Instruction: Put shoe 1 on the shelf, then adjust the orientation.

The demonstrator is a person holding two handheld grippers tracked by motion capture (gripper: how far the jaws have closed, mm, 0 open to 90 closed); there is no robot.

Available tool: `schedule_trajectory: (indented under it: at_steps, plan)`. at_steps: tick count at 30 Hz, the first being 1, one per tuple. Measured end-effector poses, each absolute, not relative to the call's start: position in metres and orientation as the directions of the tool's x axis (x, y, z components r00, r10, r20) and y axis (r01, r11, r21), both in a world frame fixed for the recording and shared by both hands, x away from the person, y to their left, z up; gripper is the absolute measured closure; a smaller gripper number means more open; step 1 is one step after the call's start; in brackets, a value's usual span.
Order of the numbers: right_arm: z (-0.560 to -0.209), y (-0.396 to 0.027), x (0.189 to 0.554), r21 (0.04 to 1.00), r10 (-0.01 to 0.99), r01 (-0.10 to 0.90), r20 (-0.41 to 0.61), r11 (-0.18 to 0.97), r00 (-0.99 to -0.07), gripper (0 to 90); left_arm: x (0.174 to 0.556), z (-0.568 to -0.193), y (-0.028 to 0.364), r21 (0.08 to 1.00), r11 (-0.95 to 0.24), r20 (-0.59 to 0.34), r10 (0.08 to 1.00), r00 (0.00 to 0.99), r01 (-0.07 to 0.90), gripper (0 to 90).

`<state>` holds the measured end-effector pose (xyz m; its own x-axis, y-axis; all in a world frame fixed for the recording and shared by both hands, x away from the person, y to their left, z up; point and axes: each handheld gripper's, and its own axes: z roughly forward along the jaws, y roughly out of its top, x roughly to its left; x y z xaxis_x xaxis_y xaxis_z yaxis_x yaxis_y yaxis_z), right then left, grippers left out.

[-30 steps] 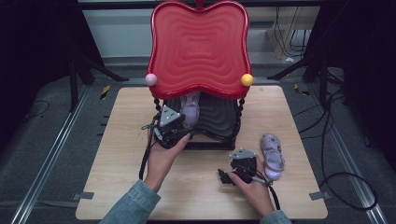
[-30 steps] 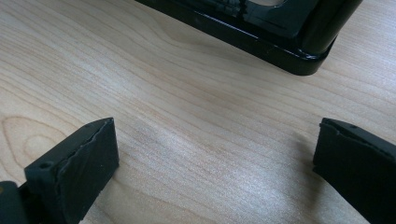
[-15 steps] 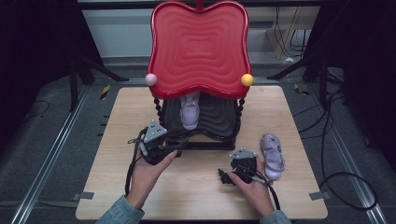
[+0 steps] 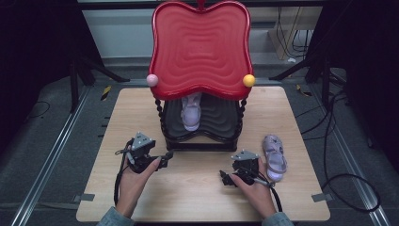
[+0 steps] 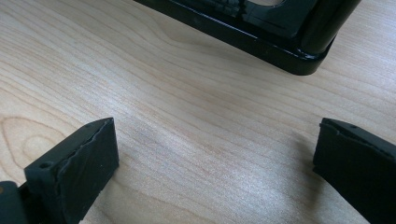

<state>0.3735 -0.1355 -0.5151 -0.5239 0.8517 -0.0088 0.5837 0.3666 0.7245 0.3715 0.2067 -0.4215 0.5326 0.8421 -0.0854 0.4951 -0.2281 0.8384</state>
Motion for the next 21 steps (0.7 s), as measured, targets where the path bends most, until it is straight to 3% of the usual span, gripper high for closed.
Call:
schedule_trajectory:
  at_steps: [7,9,11,21]
  plan:
    - [-0.515,-0.136,0.373,0.724,0.855,0.587,-0.008,0.363,-0.519,1.4,0.380,-0.438,0.225,0.822,-0.230,-0.056,0.879,0.474,0.522,13.2]
    - [-0.510,-0.137,0.371,0.708,0.861,0.603,-0.013,0.367,-0.509,8.7,0.383,-0.445,0.233,0.814,-0.226,-0.054,0.888,0.457,0.535,12.3]
    - [-0.502,-0.140,0.369,0.713,0.863,0.600,-0.015,0.364,-0.505,9.7,0.385,-0.452,0.240,0.811,-0.214,-0.051,0.902,0.430,0.545,12.1]
    - [-0.421,-0.177,0.355,0.756,0.898,0.558,-0.089,0.342,-0.431,25.9,0.382,-0.479,0.266,0.792,-0.164,-0.069,0.933,0.353,0.588,12.3]
